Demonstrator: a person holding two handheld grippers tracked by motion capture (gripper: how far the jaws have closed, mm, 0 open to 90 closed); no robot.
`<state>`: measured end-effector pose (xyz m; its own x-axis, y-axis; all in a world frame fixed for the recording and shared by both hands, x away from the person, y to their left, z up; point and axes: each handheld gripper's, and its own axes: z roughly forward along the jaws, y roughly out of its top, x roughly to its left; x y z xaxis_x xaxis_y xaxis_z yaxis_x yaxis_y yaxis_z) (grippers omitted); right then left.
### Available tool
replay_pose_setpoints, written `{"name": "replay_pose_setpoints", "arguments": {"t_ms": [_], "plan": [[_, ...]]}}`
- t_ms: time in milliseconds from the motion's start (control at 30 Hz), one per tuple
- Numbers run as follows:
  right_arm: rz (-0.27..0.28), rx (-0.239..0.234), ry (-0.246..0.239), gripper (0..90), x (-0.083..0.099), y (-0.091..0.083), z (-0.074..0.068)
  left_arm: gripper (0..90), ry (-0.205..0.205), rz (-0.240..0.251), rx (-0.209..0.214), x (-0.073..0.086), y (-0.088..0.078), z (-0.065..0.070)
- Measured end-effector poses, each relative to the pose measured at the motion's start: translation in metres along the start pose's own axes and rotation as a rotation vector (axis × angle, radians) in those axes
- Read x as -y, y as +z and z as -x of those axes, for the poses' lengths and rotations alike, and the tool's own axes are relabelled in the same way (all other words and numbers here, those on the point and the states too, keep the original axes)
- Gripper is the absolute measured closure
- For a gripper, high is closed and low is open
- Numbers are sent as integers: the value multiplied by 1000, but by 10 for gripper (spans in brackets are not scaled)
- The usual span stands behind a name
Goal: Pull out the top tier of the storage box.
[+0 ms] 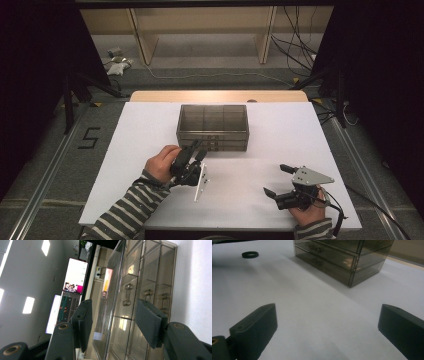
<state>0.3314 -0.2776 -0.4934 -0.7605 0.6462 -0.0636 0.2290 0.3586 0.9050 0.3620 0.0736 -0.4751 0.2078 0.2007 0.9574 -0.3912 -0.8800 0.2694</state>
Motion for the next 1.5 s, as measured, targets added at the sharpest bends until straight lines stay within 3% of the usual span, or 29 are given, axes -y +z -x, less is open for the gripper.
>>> {"name": "replay_pose_setpoints", "arguments": {"t_ms": [167,200,367,667,1233,1500], "plan": [[0,0,0,34,0,0,0,470,34,-20,-15,-2,3,5],[-2,1,0,34,0,0,0,472,50,-29,-37,-3,5,7],[-4,0,-4,34,0,0,-1,474,61,-50,-69,-6,9,11],[-4,0,-6,34,0,0,-1,488,102,-73,-88,-7,16,17],[-1,4,-12,34,0,0,-2,548,117,-95,-64,-11,27,21],[-1,5,-13,34,0,0,-2,580,126,-120,-30,-15,36,21]]}}
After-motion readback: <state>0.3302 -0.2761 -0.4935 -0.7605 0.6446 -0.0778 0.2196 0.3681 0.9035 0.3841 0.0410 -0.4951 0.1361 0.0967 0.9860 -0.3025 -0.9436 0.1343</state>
